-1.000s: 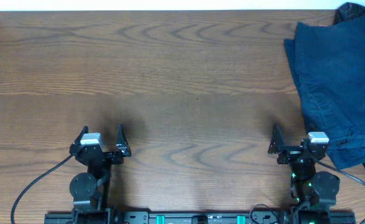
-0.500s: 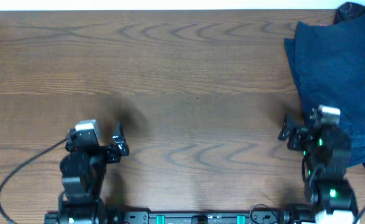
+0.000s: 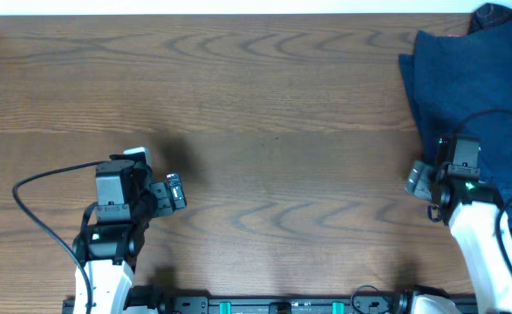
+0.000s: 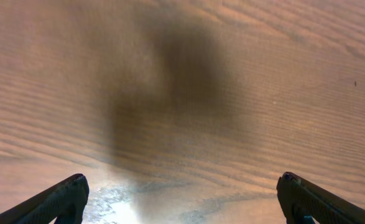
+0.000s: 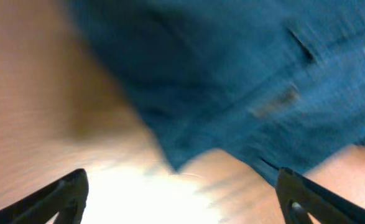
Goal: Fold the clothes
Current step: 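Reach the right gripper to the navy shorts on the clothing pile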
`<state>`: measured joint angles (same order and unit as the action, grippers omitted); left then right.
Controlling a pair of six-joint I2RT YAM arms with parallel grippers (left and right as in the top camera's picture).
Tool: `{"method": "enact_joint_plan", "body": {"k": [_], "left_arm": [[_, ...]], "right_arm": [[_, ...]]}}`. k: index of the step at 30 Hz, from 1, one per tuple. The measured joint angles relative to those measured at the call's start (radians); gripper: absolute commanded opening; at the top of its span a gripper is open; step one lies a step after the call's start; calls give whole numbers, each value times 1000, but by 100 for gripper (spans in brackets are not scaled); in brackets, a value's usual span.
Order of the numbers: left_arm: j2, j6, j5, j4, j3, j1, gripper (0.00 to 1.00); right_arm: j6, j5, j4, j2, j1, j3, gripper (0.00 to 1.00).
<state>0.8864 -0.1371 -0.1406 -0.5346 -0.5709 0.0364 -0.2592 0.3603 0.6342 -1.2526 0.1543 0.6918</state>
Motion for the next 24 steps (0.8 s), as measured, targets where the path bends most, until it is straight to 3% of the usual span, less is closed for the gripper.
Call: {"method": "enact_joint_plan", "body": {"k": [7,19,24], "left_arm": [[23,-43,-10,7,0,0,98],[23,-50,-10,11,0,0,98],[23,-50,-10,16,0,0,98]], "right_arm": [[-75,99,-23,-161,58,0,80],[-83,87,-111,-278,58,0,83],[-82,41,-137,-290,58,2,75]]}}
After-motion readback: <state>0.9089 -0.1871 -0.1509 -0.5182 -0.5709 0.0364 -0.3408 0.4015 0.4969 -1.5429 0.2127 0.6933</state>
